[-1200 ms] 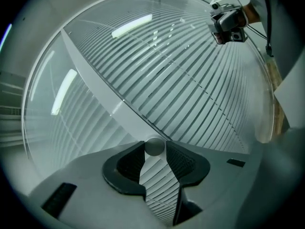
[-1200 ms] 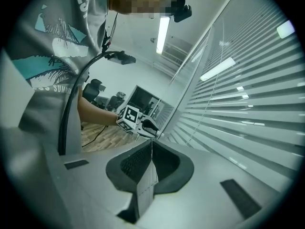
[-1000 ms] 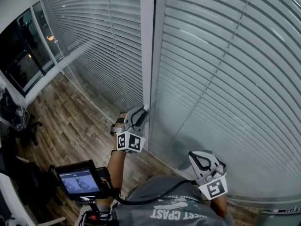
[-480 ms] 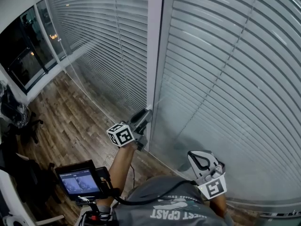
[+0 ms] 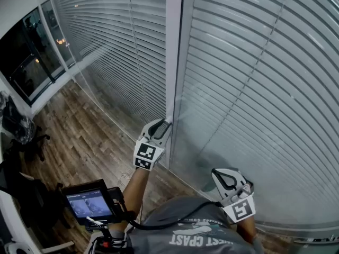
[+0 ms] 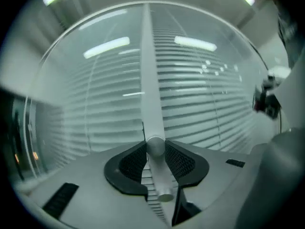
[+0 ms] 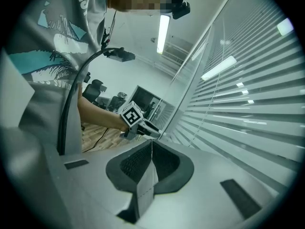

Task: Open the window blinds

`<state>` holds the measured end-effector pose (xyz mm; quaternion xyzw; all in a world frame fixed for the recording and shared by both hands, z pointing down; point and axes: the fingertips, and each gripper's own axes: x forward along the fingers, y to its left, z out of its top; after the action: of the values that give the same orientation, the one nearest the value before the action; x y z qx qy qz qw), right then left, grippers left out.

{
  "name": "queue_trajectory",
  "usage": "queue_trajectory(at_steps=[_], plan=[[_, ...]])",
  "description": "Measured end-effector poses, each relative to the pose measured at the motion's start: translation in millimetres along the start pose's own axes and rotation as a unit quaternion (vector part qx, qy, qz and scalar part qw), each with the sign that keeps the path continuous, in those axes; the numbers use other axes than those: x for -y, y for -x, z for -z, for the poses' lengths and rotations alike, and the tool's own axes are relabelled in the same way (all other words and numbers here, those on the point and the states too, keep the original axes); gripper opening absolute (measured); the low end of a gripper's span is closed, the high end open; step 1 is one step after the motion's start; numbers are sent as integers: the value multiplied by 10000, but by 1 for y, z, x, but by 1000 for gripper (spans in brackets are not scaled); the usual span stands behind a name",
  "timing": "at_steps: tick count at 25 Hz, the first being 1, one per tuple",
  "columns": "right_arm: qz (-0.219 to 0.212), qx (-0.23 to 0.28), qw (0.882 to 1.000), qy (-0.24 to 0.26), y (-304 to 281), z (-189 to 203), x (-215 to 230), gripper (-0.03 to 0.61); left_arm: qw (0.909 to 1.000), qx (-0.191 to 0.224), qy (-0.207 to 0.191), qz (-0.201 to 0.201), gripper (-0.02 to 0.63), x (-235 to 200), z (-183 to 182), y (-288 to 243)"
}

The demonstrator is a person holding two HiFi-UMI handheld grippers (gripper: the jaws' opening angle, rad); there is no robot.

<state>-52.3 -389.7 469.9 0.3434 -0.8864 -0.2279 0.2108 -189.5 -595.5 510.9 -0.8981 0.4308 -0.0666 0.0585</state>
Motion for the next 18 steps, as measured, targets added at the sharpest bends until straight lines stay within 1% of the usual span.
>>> queue_trajectory(at_steps=[1,2,3,4,5,6,7,8,9,10,11,12,13,14,15,18], plan=[[3,1,10000,6,-1,2,-2,2,9957,-238,-870,-223,126,1,4,-1],[6,3,10000,8,-1,4,-4,3,9819,-485,-1772,-463,126,3,8,-1],[12,11,10000,10,-2,6,-5,2,9605,-704,-2604,-687,126,4,12,-2],[15,20,10000,18,-2,7,-6,2,9392,-857,-3215,-849,126,5,13,-2],[13,20,10000,31,-3,6,-6,3,9268,-928,-3520,-923,126,6,12,-4],[8,12,10000,41,-2,5,-4,3,9252,-933,-3562,-918,126,5,10,-5],[6,3,10000,43,-2,4,-3,3,9314,-905,-3420,-861,126,5,8,-5],[7,-3,10000,35,-2,4,-2,3,9434,-846,-3115,-766,127,4,8,-5],[8,-10,10000,23,-2,4,-3,3,9604,-737,-2613,-630,127,4,10,-5],[9,-13,10000,13,-3,5,-4,2,9793,-560,-1893,-448,127,3,11,-3],[10,-4,10000,16,-3,5,-5,2,9941,-321,-1010,-230,129,3,12,-1],[13,13,10000,25,-2,6,-7,2,9999,-67,-99,-10,140,3,11,1],[16,26,10000,28,-2,7,-8,3,9974,131,684,170,151,2,11,3],[18,26,10000,24,-2,7,-8,3,9915,248,1247,286,153,0,12,3],[16,15,10000,12,-2,8,-9,2,9861,307,1597,342,153,-1,14,3],[-9,-36,10000,0,-2,7,-7,3,9755,469,2108,420,154,-4,9,2]])
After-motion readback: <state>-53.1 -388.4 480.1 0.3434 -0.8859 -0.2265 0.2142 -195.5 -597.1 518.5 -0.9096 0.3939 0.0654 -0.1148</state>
